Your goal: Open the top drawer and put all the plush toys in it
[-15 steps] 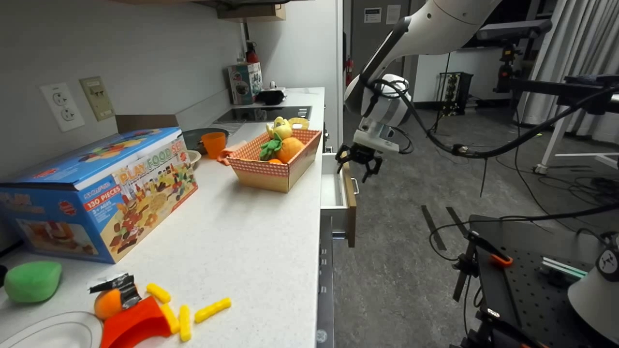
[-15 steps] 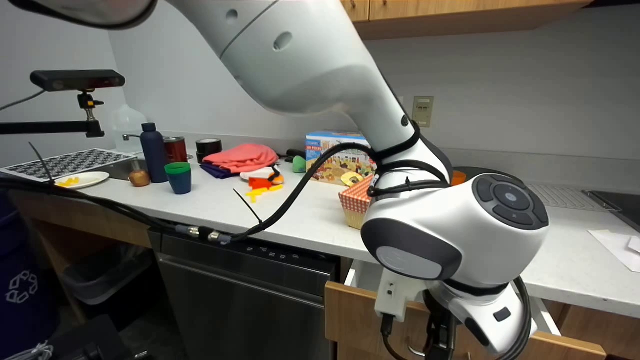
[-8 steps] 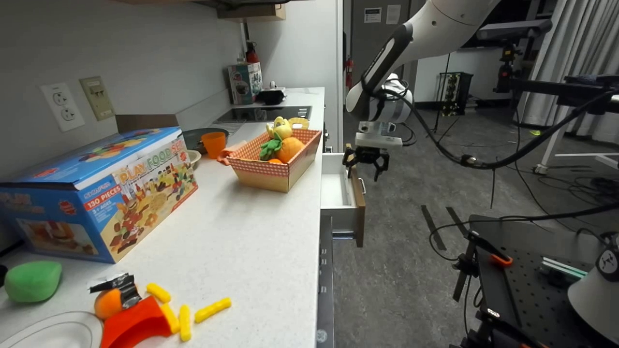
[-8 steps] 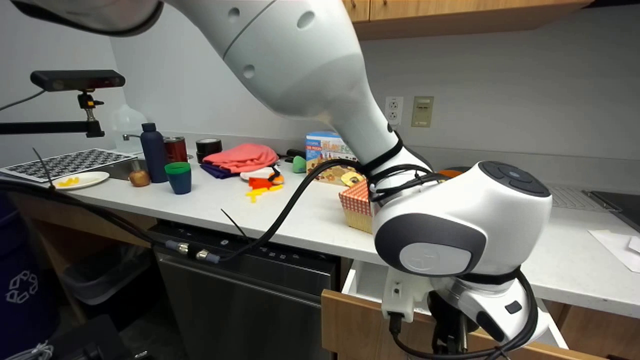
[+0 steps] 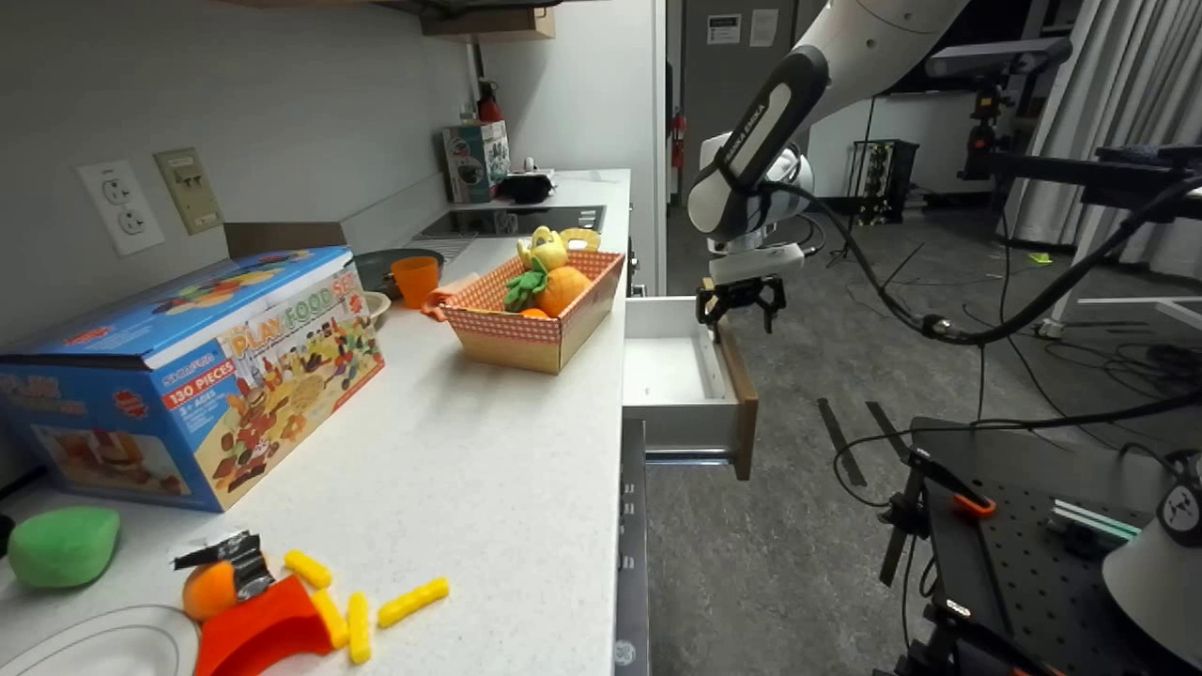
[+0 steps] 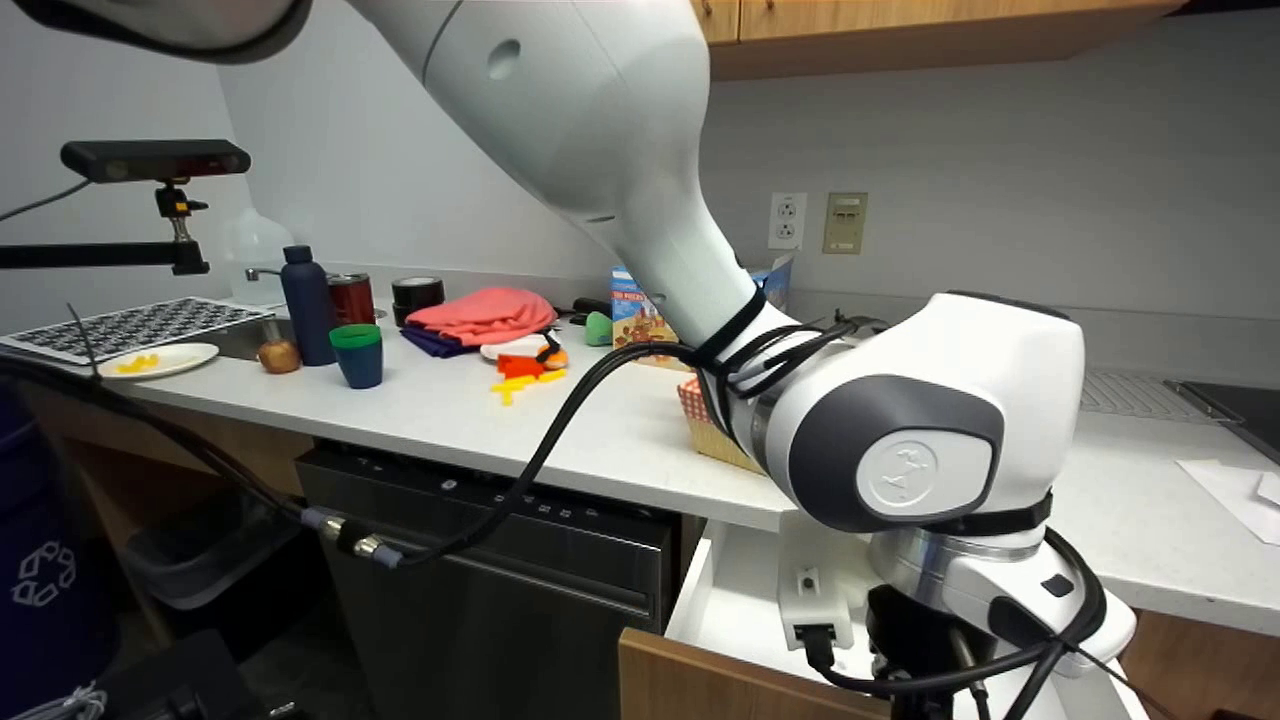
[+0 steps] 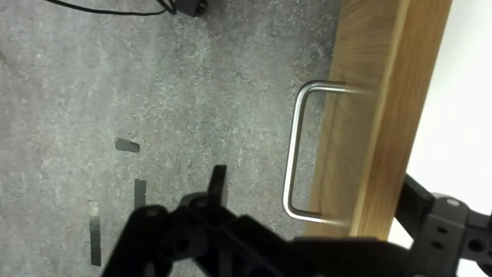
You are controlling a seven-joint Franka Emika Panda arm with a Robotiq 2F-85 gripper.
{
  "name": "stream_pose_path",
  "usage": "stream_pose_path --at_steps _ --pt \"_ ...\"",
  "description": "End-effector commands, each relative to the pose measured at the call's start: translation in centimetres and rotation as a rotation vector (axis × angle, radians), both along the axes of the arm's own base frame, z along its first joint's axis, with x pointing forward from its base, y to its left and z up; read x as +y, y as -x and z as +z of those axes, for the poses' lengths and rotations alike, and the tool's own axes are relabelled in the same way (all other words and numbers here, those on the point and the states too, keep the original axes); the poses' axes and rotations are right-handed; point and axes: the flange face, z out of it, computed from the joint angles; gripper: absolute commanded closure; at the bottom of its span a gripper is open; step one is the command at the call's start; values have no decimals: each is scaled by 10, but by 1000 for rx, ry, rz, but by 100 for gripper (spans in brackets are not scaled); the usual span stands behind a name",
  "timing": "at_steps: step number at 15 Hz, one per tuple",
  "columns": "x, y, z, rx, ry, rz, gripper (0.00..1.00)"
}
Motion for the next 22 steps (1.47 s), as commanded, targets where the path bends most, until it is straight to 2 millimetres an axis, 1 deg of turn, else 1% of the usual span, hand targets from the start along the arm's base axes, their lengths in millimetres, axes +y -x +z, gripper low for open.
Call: stream_pose_path --at_steps 1,6,10,12,17,20,21,22 --pt "-3 15 6 116 38 32 0" --pt "-9 31 5 262 90 91 0" --pt "-14 45 0 363 109 122 0" --pt "-12 59 6 407 121 133 0" --pt "-6 78 10 486 170 168 0" --pt "-2 87 18 474 183 171 0" --pt "0 89 24 455 184 167 0" --pt "12 108 43 435 178 166 0"
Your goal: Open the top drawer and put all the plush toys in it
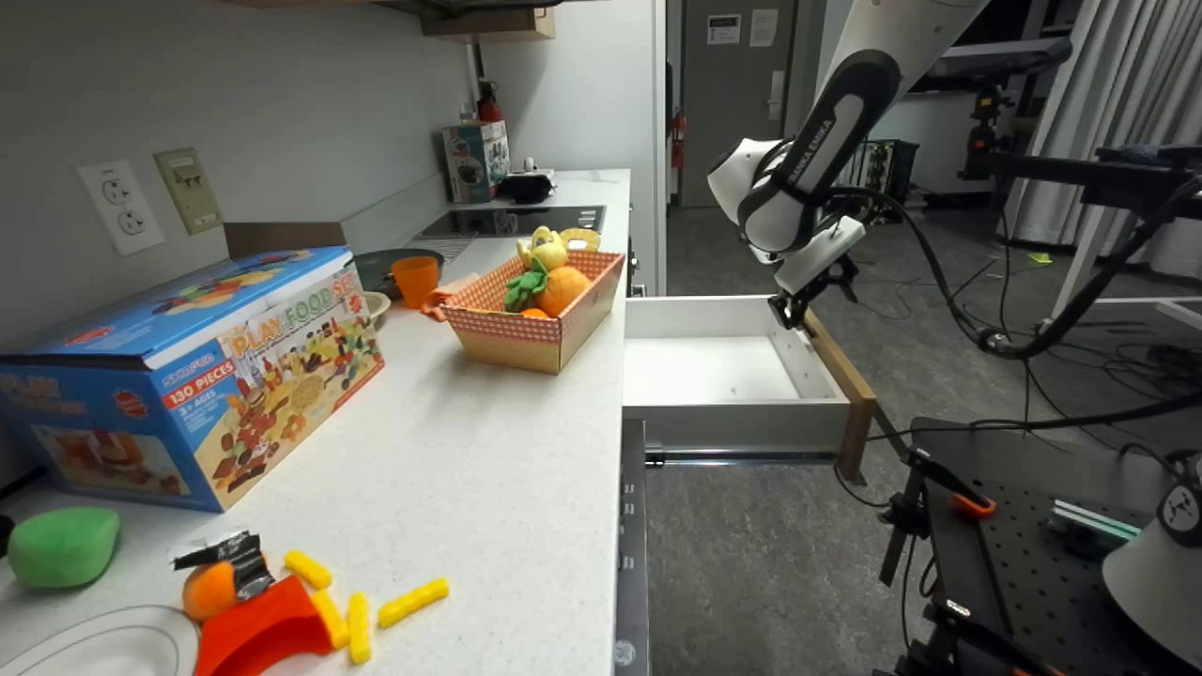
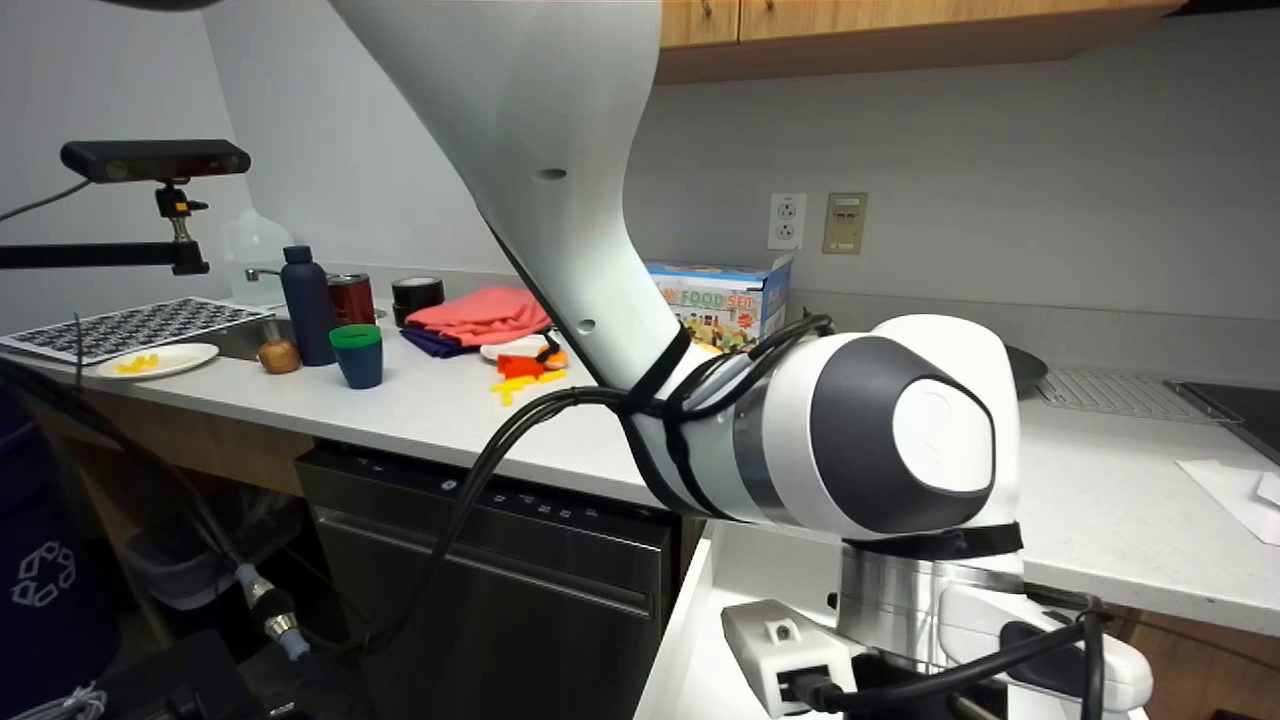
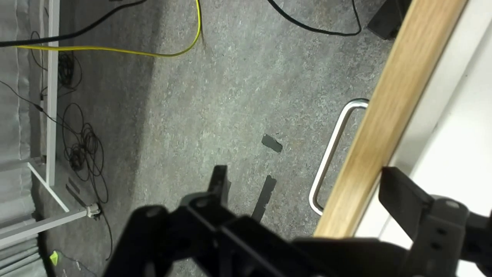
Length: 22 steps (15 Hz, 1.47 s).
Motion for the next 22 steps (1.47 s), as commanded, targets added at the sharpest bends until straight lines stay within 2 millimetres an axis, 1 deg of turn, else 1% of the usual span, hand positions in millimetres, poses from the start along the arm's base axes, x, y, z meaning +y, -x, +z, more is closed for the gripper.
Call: stream_pose_path --at_steps 1,2,3,5,9,10,11,13,15,16,18,22 --pt "26 35 46 -50 -5 -3 0" --pt "11 3 35 -74 -2 -6 0" --pt "16 2 49 -123 -1 -7 0" --pt "26 -10 75 -216 -7 4 0" --pt "51 -40 123 -418 -31 53 0" --pt "44 -55 119 -469 -43 57 0" --pt "49 -63 128 -527 -63 52 0" --pt "56 -76 141 -632 -114 43 0" --pt "60 -84 150 -726 -172 19 0" --pt "61 -81 137 -648 -129 23 0" --pt "62 -86 143 -692 -156 18 0" --pt "60 -86 143 -699 -159 11 0"
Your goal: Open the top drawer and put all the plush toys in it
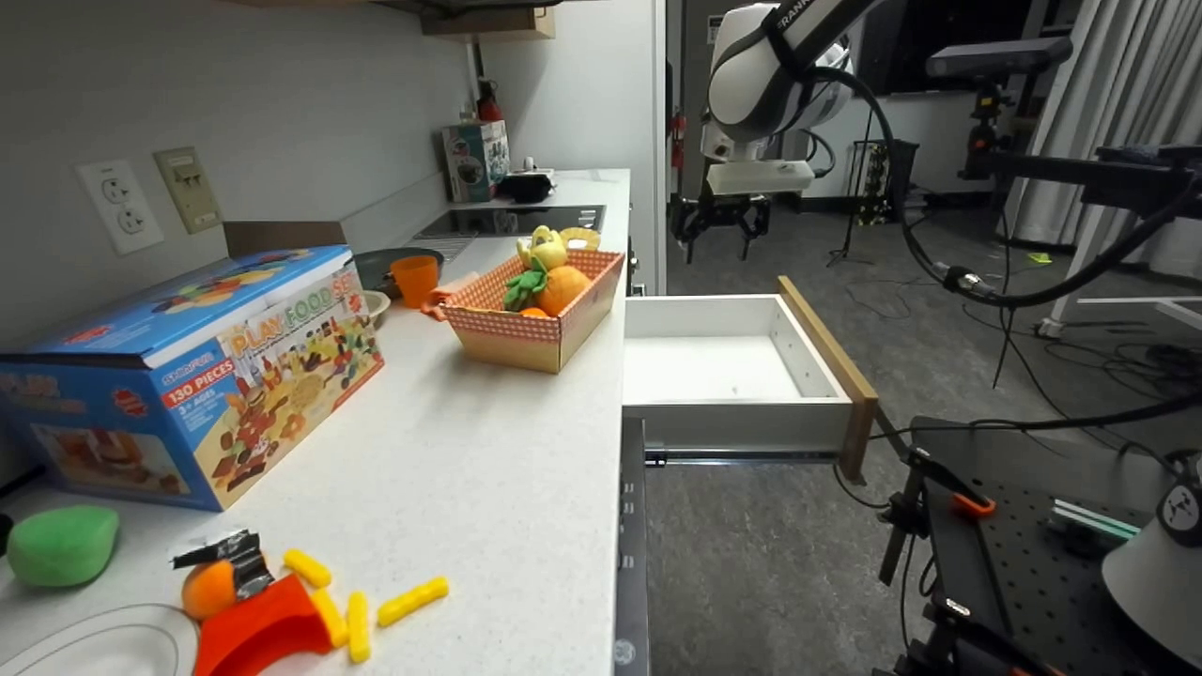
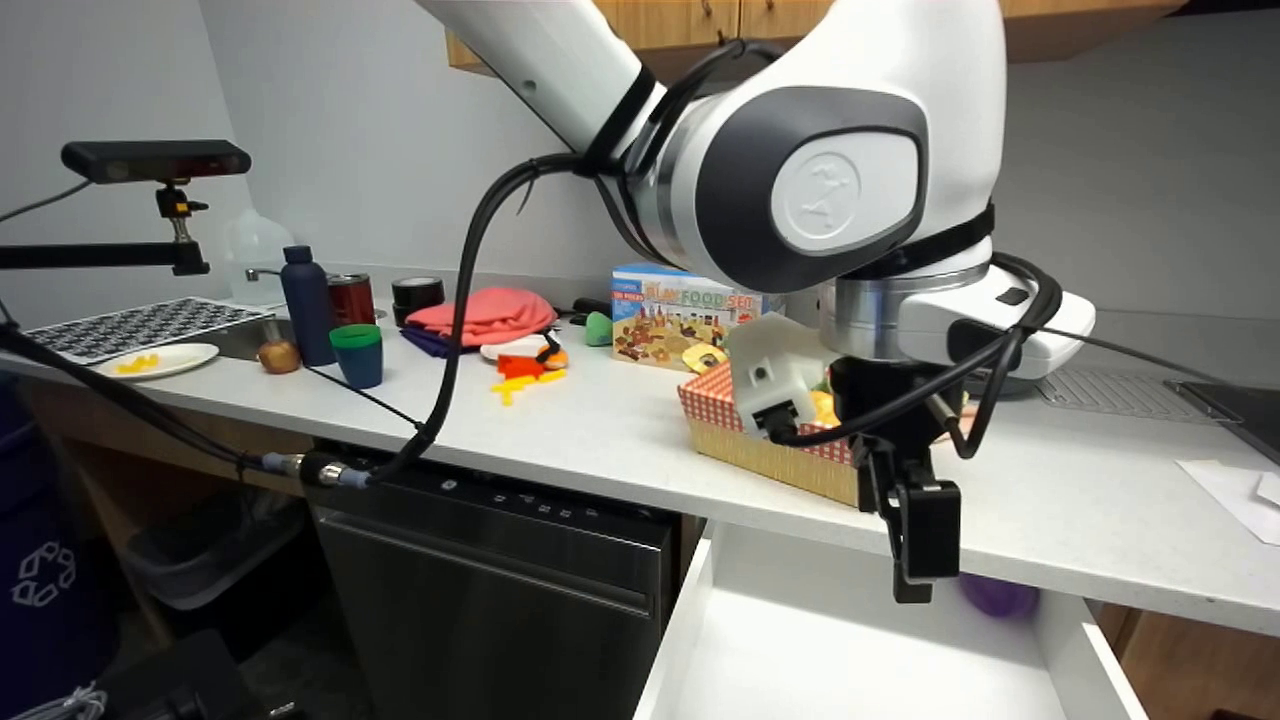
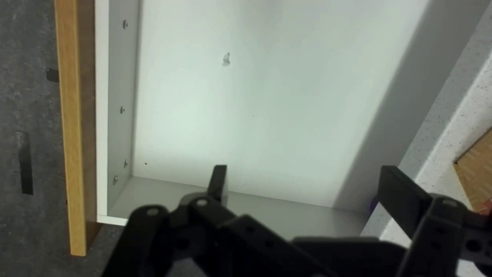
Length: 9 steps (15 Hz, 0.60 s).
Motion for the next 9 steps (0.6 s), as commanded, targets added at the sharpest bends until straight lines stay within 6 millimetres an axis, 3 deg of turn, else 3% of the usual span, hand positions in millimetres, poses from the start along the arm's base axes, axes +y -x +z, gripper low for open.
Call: stream_pose_path --at_steps 1,4,9 --pt "-4 -2 -4 -13 -17 -14 0" --pt "-10 -16 4 -62 73 67 0" --pt "-3 -44 41 -99 213 300 0"
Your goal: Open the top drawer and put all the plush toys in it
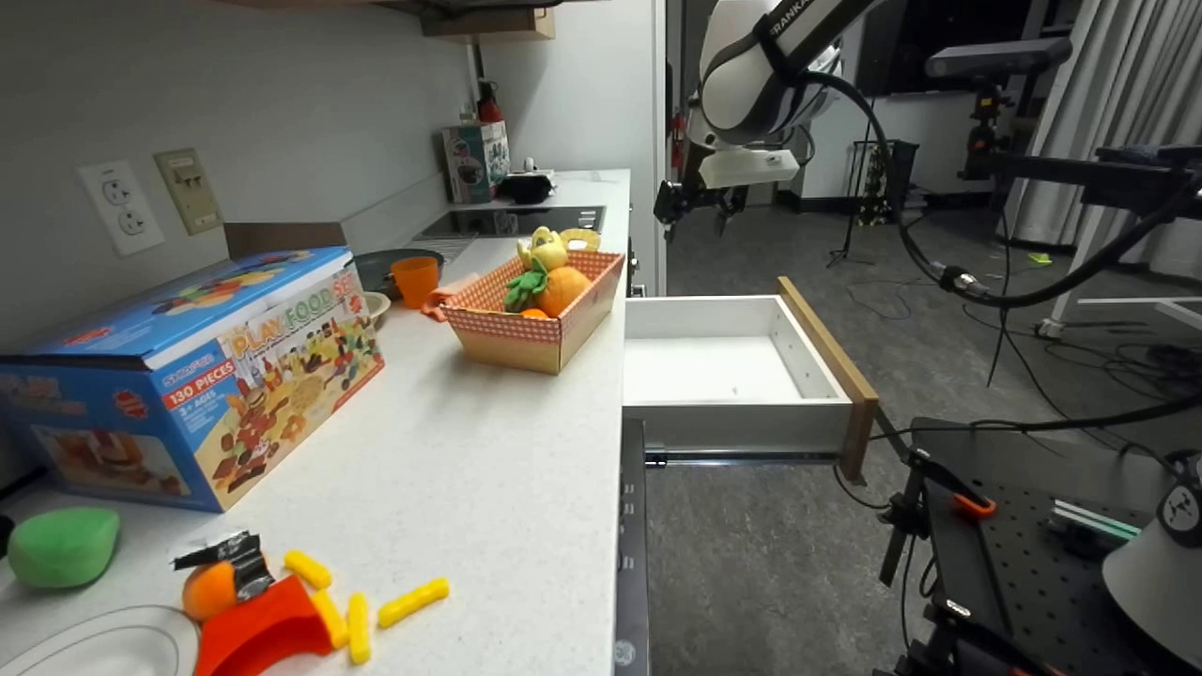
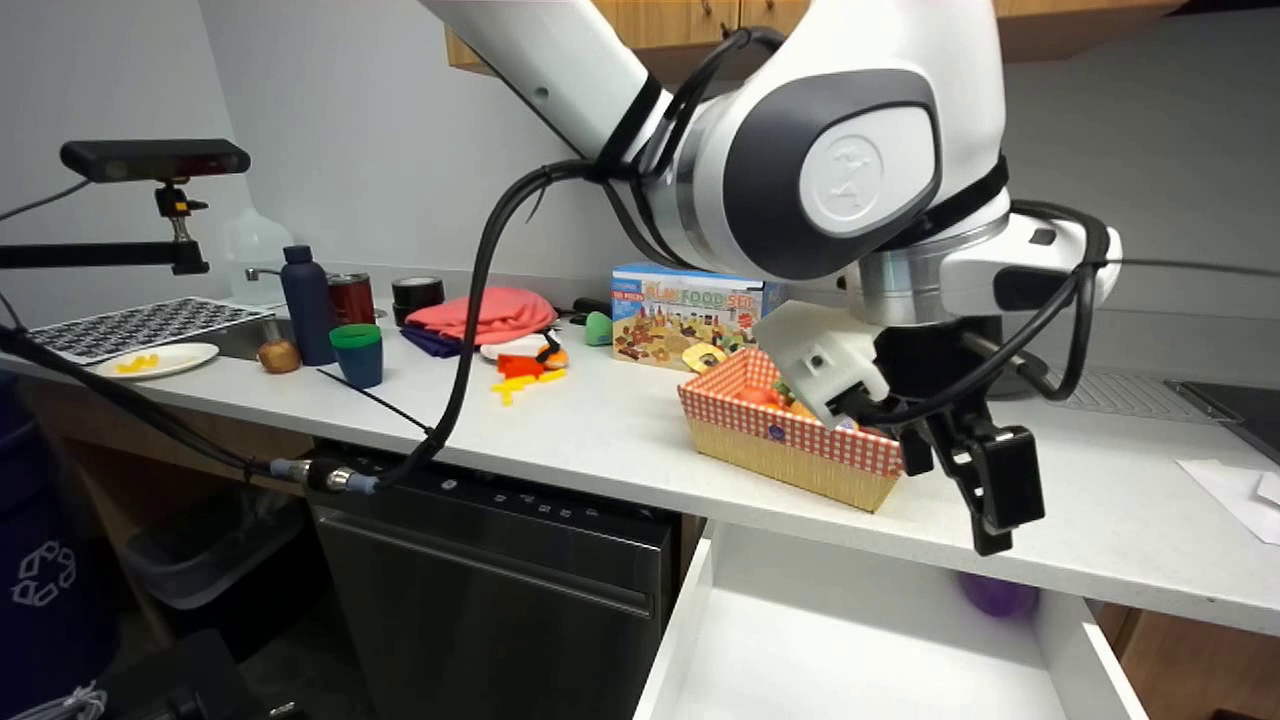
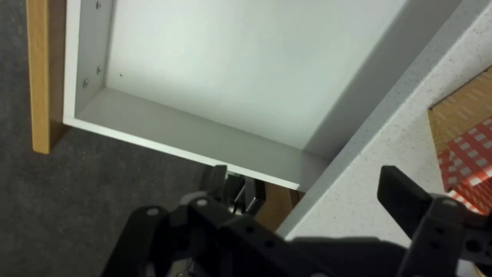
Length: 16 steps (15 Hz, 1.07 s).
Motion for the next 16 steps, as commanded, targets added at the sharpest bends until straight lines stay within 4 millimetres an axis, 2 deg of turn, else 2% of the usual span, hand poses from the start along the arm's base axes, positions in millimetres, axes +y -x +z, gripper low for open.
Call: stream_pose_path --at_steps 1,5,8,12,16 --pt "10 -25 23 -10 77 180 0" --pt "38 -55 37 -35 84 397 0" --pt "57 -77 38 -46 79 529 0" --pt "75 -101 29 -44 46 660 0" --pt "84 -123 12 -29 6 750 0"
